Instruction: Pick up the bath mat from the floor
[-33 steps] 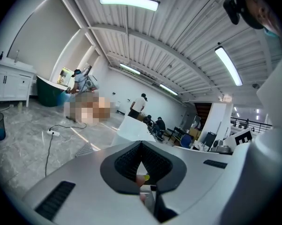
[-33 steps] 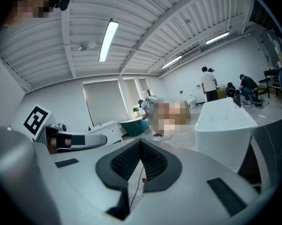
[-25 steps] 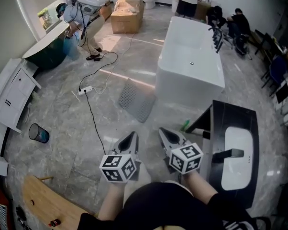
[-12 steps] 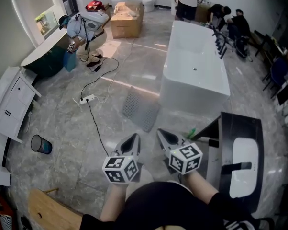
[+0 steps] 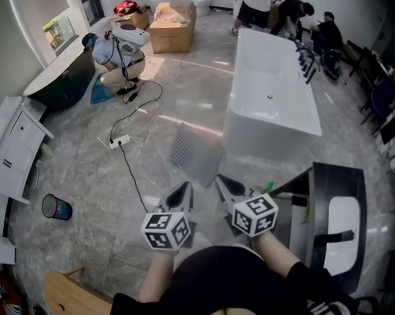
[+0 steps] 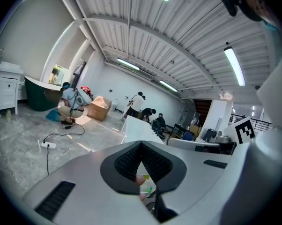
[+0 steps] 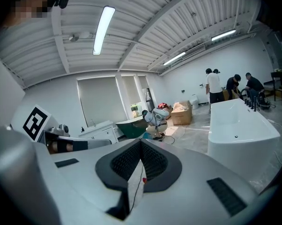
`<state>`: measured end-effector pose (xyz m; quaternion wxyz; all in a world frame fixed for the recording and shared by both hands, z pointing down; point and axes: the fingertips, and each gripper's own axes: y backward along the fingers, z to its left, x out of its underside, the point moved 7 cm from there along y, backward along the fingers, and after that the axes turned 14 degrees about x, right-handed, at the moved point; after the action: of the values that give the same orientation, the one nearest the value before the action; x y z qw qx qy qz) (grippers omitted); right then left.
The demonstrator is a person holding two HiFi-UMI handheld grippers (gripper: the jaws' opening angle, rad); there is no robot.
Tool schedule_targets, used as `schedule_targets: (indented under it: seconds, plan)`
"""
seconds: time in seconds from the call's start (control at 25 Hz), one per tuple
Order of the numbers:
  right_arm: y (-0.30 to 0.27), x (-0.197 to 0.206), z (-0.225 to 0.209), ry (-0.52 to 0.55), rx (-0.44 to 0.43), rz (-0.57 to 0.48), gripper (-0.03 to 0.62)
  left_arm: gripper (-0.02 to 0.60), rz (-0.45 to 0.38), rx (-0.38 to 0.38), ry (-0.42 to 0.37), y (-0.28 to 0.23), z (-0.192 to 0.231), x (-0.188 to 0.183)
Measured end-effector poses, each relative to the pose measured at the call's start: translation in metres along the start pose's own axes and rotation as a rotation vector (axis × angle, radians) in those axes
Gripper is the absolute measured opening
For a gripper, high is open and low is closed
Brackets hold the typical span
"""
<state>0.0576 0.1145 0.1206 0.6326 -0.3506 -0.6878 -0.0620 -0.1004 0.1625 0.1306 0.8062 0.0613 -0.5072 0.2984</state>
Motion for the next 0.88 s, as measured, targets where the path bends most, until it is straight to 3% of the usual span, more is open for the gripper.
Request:
schedule_targets:
  seconds: [0.56, 0.88]
  plan:
    - [-0.060, -0.008, -0.023, -0.021, 0.111, 0.018, 0.011, 0.000, 0.058, 0.055, 0.000, -0.042, 0.062, -0.021]
    - [-0.075, -0.011, -0.039, 0.005, 0.122, 0.038, 0.011, 0.000, 0.061, 0.032, 0.027, -0.065, 0.082, -0.024]
